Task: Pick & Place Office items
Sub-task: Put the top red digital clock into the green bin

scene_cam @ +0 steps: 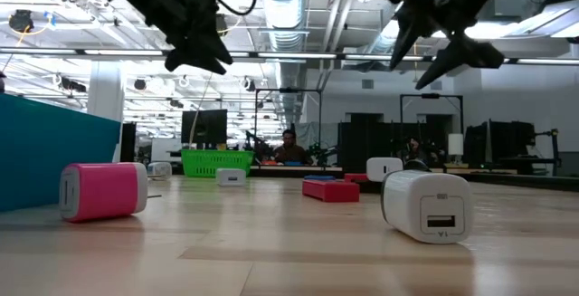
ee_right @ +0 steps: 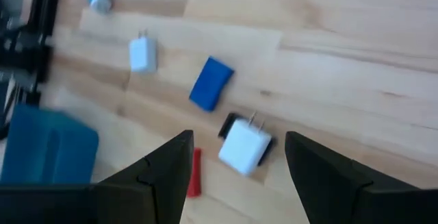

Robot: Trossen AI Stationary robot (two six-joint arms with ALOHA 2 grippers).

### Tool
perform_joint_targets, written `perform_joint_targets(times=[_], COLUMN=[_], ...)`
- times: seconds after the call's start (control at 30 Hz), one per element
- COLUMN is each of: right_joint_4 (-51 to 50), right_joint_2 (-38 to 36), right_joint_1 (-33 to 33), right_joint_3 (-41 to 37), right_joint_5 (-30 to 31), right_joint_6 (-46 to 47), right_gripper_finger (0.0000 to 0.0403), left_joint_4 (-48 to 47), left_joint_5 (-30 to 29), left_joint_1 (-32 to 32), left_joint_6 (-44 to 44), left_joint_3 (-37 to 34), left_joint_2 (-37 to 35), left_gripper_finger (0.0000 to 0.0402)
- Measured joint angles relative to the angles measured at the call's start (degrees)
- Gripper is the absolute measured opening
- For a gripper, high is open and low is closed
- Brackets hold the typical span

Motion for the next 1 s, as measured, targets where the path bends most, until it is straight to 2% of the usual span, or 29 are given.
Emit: perform_joint_targets(times=[0.27,0.4,0.47,0.57,0.63,0.77,0.9,1.0], right_joint_4=[-1.3,0.3,3.2,4.5,3.2,-0.2,-1.3,-1.0], right_joint_2=[4.7,8.6,10.9,13.9,15.9,19.0,21.5,22.7], right_joint_1=[-4.9,-8.5,-11.0,-15.0,-17.6,-21.2,-22.4,-22.4], right_joint_3=[0.0,0.0,0.0,0.1,1.0,4.0,6.3,7.7], right_joint_5=[-3.1,-2.6,-2.5,-6.4,-9.0,-9.3,-5.8,-1.2], right_joint_6=[0.6,-5.2,-14.7,-30.9,-41.1,-63.6,-86.3,-97.3], right_gripper_finger=[0.0218,0.0214,0.0212,0.0212,0.0214,0.0221,0.0228,0.0230], left_joint_4=[-0.2,0.0,0.0,0.0,0.2,0.4,0.5,0.6], left_joint_5=[-8.9,-13.3,-14.0,-14.0,-14.1,-14.3,-14.3,-14.3], left_joint_1=[-13.2,-17.7,-18.9,-19.6,-20.0,-20.5,-20.9,-20.9], left_joint_6=[-2.5,-3.3,-4.1,-4.8,-5.1,-6.0,-6.0,-5.9], left_joint_3=[0.0,0.0,0.0,0.0,0.0,0.0,0.0,0.0], left_joint_2=[0.5,0.5,0.5,0.5,0.5,0.5,0.5,0.5], left_gripper_finger=[0.0143,0.0143,0.0143,0.0143,0.0143,0.0143,0.0143,0.0143])
